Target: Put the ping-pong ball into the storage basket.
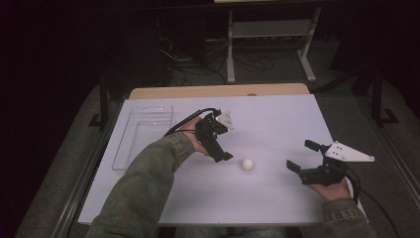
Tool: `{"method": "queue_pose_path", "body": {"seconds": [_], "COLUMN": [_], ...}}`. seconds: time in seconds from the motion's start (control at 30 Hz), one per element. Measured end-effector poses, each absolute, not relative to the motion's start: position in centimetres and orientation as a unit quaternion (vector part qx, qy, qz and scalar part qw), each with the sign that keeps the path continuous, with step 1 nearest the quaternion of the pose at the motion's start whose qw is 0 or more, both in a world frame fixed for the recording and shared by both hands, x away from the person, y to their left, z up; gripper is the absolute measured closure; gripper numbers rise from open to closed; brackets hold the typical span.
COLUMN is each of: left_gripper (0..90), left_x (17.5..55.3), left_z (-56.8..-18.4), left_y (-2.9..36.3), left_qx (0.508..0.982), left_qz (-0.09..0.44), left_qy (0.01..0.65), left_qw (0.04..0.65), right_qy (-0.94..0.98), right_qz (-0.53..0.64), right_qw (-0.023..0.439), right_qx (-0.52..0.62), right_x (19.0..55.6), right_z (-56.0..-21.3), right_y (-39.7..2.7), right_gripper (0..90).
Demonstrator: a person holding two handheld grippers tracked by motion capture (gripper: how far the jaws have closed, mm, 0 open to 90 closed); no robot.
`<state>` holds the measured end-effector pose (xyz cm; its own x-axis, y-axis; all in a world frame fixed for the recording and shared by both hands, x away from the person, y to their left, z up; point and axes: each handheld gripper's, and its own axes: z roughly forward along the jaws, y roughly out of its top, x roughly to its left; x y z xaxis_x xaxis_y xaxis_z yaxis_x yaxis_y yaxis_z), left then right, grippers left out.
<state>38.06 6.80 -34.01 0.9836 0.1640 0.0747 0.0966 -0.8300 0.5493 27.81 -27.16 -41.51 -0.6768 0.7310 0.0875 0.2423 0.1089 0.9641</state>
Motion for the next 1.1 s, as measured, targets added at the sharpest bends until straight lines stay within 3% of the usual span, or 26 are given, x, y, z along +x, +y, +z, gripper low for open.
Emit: {"method": "queue_pose_path", "body": {"seconds": [1.1], "left_gripper": [0.0], "left_x": [37.4], "left_z": [-37.7], "left_y": [3.2], "left_qx": [0.971], "left_qz": [0.023], "left_qy": [0.01], "left_qw": [0.237], "right_qy": [0.717], "right_qz": [0.572], "right_qw": [0.206], "right_qx": [0.341], "right_x": [27.9], "right_z": [-41.6], "right_y": [-27.1], "right_gripper": [0.0]}}
